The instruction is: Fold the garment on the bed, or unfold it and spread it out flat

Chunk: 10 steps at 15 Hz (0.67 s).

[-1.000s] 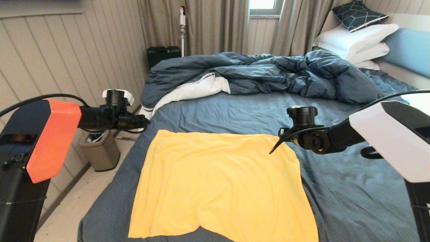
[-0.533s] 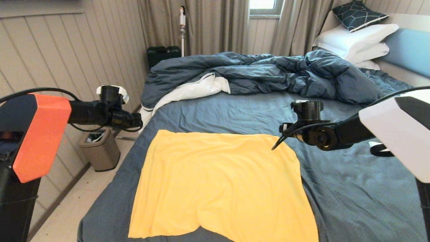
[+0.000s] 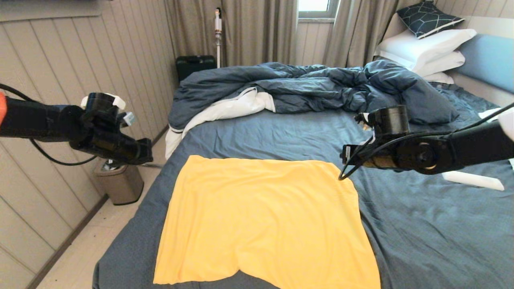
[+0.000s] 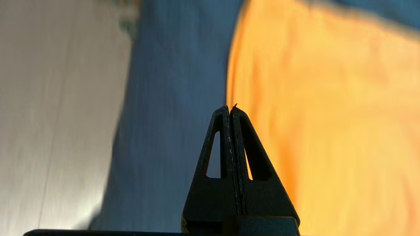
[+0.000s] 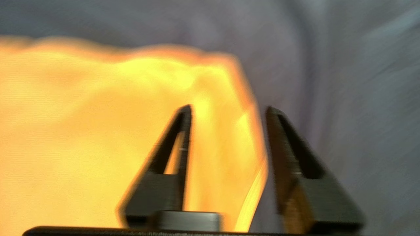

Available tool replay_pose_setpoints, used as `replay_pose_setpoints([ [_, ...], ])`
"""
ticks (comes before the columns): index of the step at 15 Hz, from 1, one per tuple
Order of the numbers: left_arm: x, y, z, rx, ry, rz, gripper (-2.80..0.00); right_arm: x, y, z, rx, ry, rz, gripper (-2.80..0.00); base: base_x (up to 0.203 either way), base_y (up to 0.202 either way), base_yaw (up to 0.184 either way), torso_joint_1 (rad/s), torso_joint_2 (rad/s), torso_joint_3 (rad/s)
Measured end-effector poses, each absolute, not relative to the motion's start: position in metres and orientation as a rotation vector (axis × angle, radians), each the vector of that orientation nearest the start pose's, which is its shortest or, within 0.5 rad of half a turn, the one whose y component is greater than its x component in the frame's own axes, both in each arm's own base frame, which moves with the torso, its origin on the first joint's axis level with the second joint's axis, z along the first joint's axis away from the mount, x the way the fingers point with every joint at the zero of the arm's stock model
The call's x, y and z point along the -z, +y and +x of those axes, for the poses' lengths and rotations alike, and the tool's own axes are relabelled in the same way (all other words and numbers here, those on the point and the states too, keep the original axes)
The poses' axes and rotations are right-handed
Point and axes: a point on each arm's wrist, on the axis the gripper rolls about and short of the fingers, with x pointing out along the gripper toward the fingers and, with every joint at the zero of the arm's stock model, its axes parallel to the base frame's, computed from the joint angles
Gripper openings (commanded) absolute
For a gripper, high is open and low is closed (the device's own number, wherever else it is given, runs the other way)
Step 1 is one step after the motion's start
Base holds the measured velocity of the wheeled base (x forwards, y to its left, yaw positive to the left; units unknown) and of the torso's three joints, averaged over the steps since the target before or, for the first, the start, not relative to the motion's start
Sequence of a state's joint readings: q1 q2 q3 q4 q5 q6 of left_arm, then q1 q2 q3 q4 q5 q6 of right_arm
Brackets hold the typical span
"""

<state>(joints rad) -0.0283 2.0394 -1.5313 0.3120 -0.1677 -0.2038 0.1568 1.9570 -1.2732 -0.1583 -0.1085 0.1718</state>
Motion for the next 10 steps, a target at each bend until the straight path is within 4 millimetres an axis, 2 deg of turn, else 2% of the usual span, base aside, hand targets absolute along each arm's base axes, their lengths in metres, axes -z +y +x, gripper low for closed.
replay_pose_setpoints([
  [4, -0.154, -0.013, 0.328, 0.087, 0.952, -0.253, -2.80, -0.188, 0.053, 0.323, -0.055, 0.725, 0.157, -2.80, 0.000, 0.000, 0.000, 0.000, 0.00, 0.000],
  [8, -0.110, -0.017, 0.261, 0.052, 1.028, -0.215, -2.80, -0.188, 0.044, 0.274, -0.031, 0.829, 0.157, -2.80, 0.000, 0.000, 0.000, 0.001, 0.00, 0.007],
  [10, -0.089, -0.022, 0.237, 0.047, 1.024, -0.183, -2.80, -0.194, 0.036, 0.256, -0.009, 0.858, 0.158, -2.80, 0.000, 0.000, 0.000, 0.000, 0.00, 0.000],
])
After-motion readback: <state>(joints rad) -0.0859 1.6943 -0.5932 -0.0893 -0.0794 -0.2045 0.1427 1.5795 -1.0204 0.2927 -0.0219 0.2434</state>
